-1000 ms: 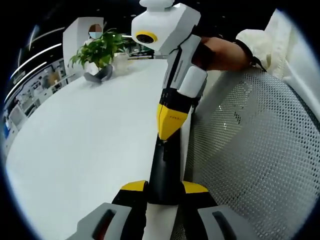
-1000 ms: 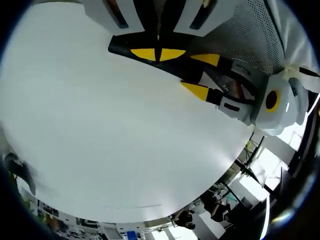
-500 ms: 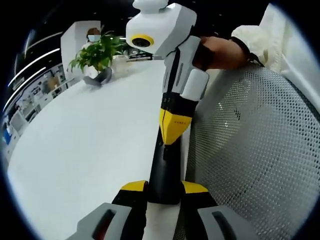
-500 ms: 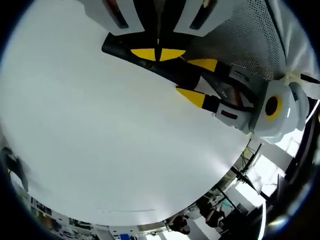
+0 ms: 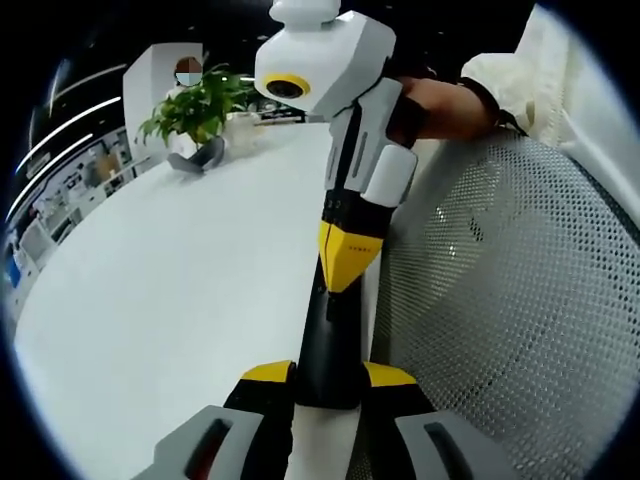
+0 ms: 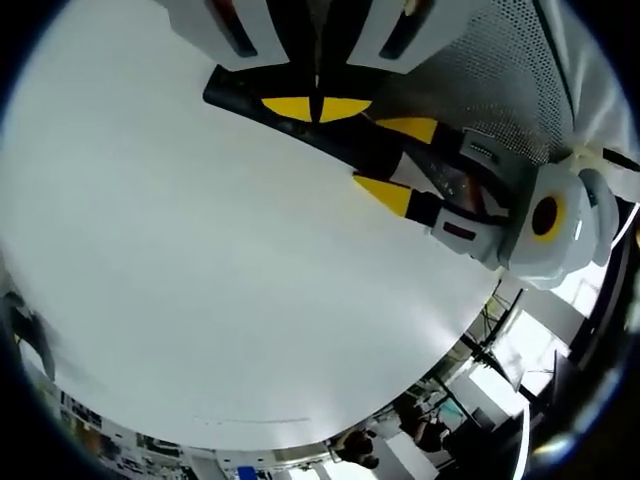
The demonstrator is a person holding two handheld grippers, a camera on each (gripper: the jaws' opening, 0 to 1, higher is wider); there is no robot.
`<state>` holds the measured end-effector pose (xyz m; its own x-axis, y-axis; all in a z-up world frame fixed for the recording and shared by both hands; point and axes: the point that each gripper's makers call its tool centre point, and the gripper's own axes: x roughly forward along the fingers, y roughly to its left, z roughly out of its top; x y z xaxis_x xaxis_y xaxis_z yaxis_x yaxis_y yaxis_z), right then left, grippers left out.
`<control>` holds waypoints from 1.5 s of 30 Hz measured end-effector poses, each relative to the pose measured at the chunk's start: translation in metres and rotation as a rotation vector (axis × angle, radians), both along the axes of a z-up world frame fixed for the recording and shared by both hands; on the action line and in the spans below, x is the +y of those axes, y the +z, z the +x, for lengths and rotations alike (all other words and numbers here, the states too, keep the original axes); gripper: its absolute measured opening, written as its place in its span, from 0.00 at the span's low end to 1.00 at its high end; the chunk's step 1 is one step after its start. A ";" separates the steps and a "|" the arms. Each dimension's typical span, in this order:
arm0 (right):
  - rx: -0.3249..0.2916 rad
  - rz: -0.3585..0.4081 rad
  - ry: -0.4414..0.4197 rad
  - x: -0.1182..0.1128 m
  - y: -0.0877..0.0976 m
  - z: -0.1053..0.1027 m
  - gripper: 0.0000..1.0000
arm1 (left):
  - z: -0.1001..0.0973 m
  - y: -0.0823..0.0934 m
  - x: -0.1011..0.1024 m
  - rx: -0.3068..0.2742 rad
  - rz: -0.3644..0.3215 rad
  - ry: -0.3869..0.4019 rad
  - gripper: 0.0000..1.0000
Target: Press the specified remote control buttons in sequence, fully releasing each button before pressing the next.
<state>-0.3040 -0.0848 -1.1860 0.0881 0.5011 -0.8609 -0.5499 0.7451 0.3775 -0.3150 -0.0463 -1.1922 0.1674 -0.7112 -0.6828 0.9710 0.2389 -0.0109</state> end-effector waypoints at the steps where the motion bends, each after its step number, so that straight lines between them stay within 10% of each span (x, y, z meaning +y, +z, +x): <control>1: 0.000 0.005 -0.001 0.000 0.001 0.000 0.00 | 0.000 0.000 0.000 0.000 0.000 0.000 0.25; 45: 0.085 -0.033 0.011 -0.003 -0.001 -0.013 0.00 | 0.000 -0.001 -0.001 0.002 -0.005 0.000 0.26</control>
